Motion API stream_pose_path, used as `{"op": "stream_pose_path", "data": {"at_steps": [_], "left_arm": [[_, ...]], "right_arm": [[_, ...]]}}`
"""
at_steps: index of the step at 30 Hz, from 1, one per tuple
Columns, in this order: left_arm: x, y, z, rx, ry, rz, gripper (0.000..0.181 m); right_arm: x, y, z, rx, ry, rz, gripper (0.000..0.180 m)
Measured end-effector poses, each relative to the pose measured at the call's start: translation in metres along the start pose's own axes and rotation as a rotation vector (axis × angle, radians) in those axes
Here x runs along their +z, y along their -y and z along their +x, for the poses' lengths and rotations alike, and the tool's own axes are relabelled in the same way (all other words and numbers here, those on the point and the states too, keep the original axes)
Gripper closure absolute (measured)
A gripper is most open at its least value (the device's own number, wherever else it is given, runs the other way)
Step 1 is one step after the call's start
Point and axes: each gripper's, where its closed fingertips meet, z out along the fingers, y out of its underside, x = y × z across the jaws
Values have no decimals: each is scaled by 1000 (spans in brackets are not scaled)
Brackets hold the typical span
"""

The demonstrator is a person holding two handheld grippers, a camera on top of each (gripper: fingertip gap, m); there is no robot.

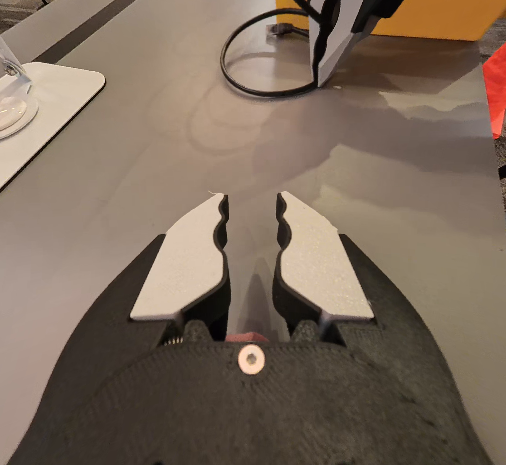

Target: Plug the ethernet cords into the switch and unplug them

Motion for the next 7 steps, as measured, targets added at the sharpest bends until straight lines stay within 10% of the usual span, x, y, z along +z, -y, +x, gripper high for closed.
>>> {"op": "stream_pose_path", "data": {"at_steps": [7], "left_arm": [[0, 0, 0, -3, -2, -2, 148]], "right_arm": [[-83, 50, 5, -6, -27, 330, 177]]}}
